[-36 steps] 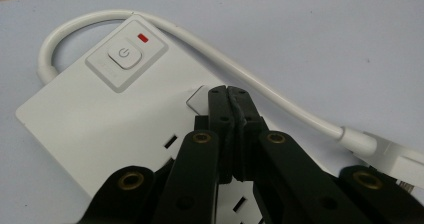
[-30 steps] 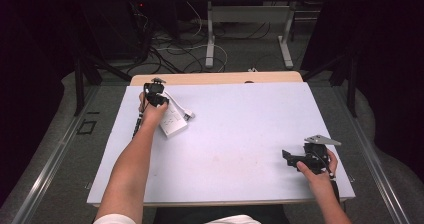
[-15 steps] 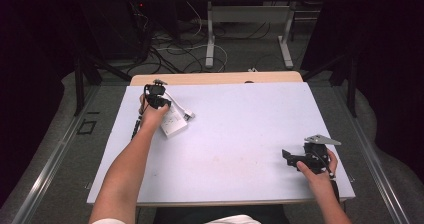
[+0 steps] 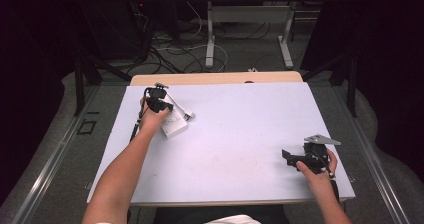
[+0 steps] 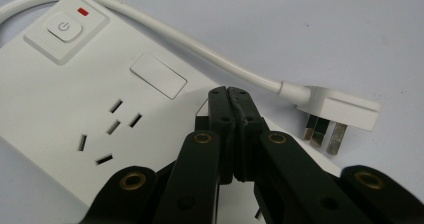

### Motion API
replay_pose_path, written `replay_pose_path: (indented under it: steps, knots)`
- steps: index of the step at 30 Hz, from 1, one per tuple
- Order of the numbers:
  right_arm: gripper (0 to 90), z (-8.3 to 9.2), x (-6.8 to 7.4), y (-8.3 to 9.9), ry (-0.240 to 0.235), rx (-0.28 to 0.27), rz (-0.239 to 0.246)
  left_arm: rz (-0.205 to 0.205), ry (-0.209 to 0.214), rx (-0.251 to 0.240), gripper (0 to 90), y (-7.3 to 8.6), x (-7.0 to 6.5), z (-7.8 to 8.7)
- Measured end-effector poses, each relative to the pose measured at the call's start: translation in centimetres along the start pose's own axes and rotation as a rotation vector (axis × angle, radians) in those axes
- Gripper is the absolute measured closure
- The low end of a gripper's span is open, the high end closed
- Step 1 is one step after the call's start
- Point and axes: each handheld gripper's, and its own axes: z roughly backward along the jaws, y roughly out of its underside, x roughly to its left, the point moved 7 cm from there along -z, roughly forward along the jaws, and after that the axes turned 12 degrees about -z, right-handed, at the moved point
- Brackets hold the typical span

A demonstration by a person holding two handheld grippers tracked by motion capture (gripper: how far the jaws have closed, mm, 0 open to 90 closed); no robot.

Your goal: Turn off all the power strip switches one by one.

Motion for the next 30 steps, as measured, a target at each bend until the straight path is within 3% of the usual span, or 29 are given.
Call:
replay_pose_path:
  steps: [18, 21, 30]
  knots:
    - [5.8, 0.0, 0.0, 0.0, 0.002, -0.001, -0.005, -0.020, 0.020, -0.006, 89.8, 0.2, -0.8, 0.3]
    - [5.8, 0.0, 0.0, 0.0, 0.000, -0.002, -0.006, -0.025, 0.043, 0.004, 89.6, 0.3, -1.1, 0.0]
    - [5.8, 0.0, 0.0, 0.0, -0.002, 0.000, 0.002, -0.041, 0.010, -0.002, 89.7, 0.2, -1.4, -0.1]
